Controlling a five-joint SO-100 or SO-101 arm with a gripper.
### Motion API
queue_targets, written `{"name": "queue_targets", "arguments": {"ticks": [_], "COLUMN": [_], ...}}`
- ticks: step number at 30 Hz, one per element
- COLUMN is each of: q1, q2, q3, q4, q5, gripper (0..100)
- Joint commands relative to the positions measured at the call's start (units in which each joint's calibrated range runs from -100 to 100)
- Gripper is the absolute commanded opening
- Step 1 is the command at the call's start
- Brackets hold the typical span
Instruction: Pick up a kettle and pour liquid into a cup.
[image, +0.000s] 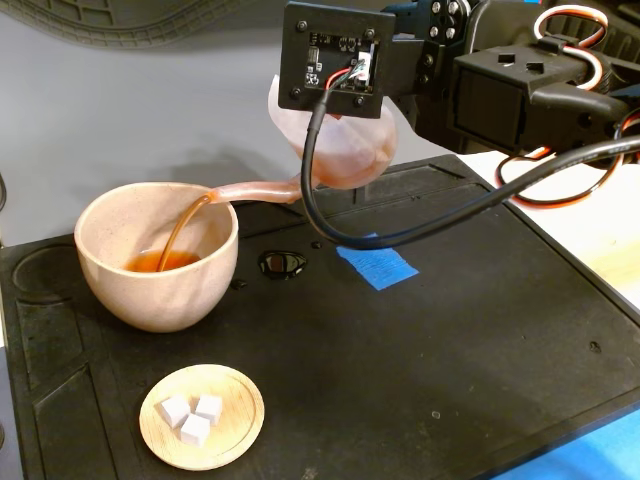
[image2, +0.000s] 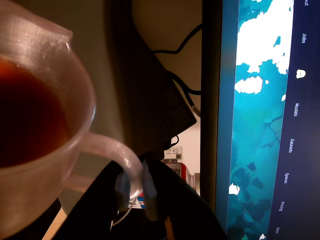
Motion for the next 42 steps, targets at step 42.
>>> {"name": "queue_targets", "arguments": {"ticks": [42], "q1": [7.97], "q2": [-5.90], "q3": [21.03], "q4": [-12.85], "q5": [-32.26], "gripper": [1]}}
